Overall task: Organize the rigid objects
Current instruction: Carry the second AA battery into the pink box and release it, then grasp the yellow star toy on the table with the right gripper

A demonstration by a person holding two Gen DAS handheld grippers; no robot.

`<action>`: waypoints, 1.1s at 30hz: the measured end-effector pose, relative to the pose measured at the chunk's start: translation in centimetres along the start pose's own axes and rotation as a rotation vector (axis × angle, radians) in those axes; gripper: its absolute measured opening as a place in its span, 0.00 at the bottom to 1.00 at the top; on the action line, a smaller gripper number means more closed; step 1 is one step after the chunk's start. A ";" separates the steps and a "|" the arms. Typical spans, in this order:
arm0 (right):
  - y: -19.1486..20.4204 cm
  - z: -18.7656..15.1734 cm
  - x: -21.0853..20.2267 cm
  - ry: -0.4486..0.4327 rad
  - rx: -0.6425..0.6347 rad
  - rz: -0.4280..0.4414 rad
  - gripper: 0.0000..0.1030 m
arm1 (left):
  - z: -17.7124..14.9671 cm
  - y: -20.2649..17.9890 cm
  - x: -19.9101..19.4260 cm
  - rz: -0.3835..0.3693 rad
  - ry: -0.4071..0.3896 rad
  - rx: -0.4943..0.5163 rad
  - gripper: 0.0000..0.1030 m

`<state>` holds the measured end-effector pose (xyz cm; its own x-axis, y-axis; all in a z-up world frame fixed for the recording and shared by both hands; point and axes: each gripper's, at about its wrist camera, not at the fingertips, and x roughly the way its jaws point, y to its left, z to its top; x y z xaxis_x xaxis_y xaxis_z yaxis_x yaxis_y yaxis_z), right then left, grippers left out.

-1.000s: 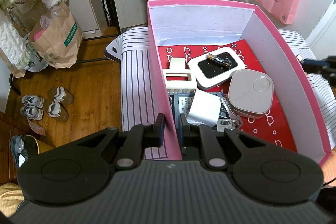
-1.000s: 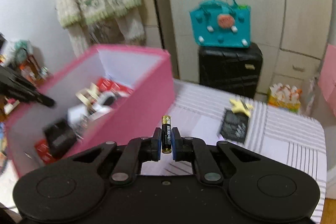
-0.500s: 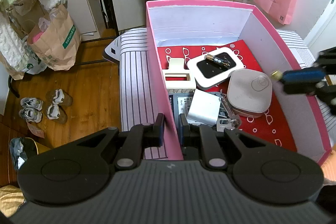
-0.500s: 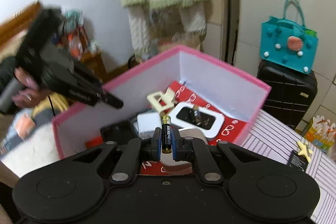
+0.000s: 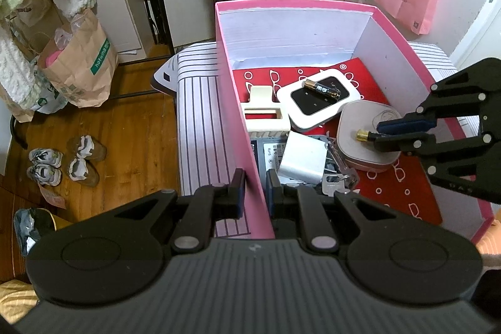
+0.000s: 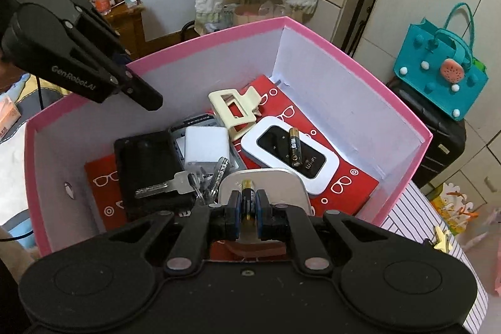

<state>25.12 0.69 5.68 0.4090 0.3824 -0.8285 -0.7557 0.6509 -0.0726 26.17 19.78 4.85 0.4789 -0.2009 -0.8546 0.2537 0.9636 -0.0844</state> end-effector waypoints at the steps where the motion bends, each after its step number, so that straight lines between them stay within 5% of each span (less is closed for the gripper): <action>1: -0.1 -0.1 -0.1 -0.005 0.005 -0.003 0.11 | 0.0 0.0 0.0 -0.001 -0.002 0.000 0.12; 10: -1.6 -0.9 -2.8 -0.108 0.119 0.034 0.19 | -0.1 0.1 0.0 0.002 -0.001 -0.004 0.12; 20: -4.7 -4.7 -8.2 -0.230 0.246 -0.049 0.34 | 0.1 -0.3 0.1 0.023 0.014 -0.008 0.12; 33: -9.7 -10.6 -9.6 -0.231 0.414 -0.144 0.46 | 1.8 -1.7 0.7 0.091 0.123 -0.010 0.12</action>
<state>23.12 -16.25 8.44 0.6321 0.3743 -0.6785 -0.4355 0.8958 0.0885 27.57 17.72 5.28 0.3930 -0.0906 -0.9151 0.2054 0.9786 -0.0087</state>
